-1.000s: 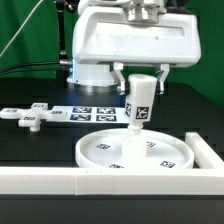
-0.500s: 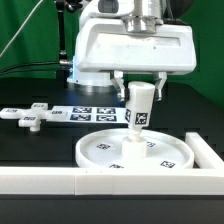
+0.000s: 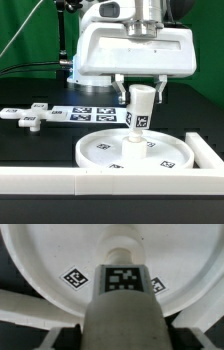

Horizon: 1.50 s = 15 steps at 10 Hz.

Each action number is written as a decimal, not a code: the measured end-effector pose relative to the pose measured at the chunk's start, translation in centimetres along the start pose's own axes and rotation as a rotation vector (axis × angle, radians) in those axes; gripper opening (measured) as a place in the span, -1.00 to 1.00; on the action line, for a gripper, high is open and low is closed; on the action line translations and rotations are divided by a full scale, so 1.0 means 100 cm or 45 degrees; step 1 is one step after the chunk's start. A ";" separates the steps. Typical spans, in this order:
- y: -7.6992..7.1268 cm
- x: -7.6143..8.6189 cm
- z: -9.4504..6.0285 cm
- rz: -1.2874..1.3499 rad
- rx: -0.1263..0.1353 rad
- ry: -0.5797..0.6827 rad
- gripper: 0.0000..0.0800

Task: Assemble round table

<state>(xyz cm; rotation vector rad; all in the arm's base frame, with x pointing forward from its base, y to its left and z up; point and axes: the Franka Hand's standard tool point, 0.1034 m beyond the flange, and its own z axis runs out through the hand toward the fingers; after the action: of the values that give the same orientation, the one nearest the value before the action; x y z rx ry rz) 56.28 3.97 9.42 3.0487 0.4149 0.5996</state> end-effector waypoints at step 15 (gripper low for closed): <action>0.003 0.010 -0.017 -0.025 0.005 -0.015 0.62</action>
Offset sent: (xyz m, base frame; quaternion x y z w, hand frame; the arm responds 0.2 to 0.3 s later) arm 0.0007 0.0014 -0.0076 0.0002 0.0098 0.0000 1.0000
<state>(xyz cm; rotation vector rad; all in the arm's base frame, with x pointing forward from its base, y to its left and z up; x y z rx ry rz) 56.61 3.90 11.41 3.0468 0.4457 0.5803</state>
